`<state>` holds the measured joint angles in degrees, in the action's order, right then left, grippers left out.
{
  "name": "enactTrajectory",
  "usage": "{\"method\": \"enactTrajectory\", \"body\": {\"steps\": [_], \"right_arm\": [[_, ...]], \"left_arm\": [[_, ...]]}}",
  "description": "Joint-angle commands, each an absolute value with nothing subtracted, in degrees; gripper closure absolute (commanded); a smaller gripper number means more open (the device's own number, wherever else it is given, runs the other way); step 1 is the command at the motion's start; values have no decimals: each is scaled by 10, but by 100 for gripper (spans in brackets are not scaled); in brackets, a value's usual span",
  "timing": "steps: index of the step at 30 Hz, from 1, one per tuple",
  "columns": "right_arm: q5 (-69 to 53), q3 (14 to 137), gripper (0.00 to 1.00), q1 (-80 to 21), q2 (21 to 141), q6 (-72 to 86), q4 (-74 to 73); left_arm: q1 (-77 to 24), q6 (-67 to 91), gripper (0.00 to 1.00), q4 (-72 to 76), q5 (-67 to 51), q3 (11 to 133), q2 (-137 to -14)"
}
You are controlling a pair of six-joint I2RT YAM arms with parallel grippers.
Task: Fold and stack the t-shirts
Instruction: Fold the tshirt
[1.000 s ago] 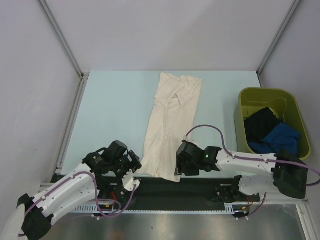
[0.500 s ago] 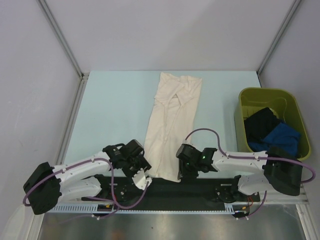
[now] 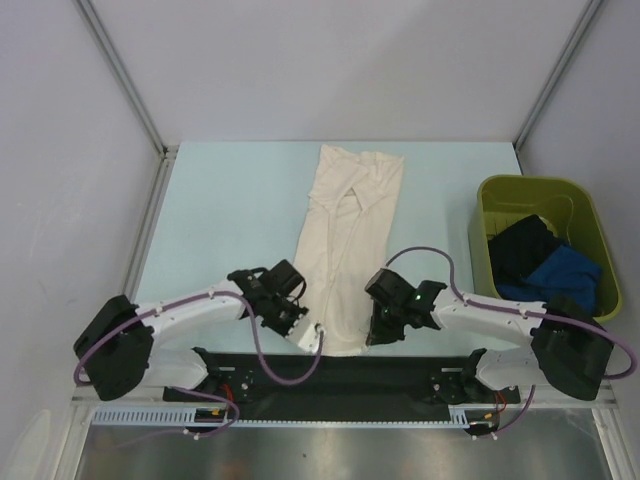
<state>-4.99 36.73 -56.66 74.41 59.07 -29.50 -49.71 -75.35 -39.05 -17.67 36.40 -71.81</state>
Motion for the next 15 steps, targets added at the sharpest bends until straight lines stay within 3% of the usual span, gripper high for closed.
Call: {"method": "enactTrajectory", "body": {"steps": [1,9,15], "right_arm": [[-72,413,100,-504,715,548,-320],[-129,538,100,-281,779,428,-292],[-143,627,100,-203,903,409,-235]], "left_arm": [[-441,-657,100,-394,-233,471,-767],[-318,-586,100,-445,-247,734,-937],[-268,-494,100,-432,-231,922,-1077]]}}
